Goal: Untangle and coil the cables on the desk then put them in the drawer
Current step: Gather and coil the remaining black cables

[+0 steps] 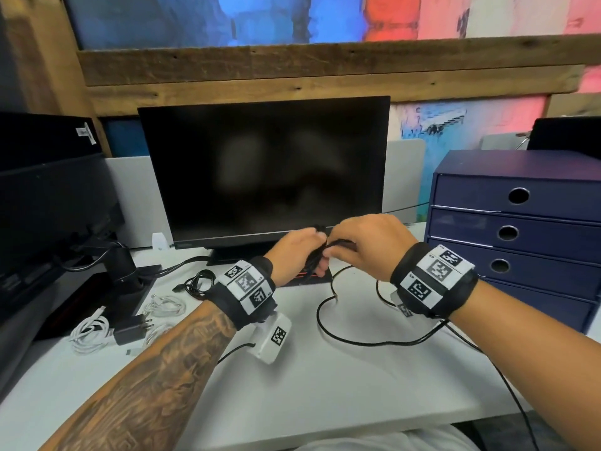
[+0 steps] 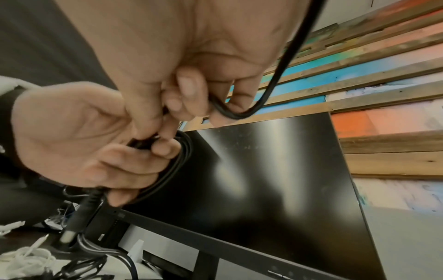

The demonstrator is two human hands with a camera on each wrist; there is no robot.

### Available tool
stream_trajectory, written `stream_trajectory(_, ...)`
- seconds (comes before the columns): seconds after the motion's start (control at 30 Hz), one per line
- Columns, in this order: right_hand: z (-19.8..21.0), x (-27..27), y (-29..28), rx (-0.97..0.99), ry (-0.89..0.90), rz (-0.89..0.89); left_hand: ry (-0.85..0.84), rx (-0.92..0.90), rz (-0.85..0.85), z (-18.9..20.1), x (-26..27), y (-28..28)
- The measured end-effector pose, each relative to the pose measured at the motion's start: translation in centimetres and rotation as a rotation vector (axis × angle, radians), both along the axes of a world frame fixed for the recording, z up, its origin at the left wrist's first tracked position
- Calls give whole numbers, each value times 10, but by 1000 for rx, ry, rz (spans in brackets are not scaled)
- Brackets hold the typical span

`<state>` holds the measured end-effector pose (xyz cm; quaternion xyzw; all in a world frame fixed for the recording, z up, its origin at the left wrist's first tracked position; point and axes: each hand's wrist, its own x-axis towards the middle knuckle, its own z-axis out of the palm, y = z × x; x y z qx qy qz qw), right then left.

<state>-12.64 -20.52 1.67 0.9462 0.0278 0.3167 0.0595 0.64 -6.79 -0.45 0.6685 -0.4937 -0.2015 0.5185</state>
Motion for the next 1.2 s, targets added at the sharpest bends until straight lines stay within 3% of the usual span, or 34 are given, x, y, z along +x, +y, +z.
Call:
stream_trajectory(0.1,-5,6,-8,-12,-24,47,-2,91,-65,7,-4,2)
stream_trajectory(0.23,-13,12,-14,15,-43,111,117,188,-64,14,-1,7)
stream_trajectory(0.4,-14,15,-15,25,-15,100,63,268,12,21,4,12)
stream_trajectory(0.6,-14,15,-11,82,39,116,329,207,-135,23,7,19)
stream_trajectory(0.8,-21,15,0,377,10,146,798,-96,-420,25,4,22)
stream_trajectory(1.0,-39,23,5,527,116,127,1075,-468,-379,30,-2,15)
stream_trajectory(1.2,-50,26,22,574,290,68,1027,-706,-205,37,-1,10)
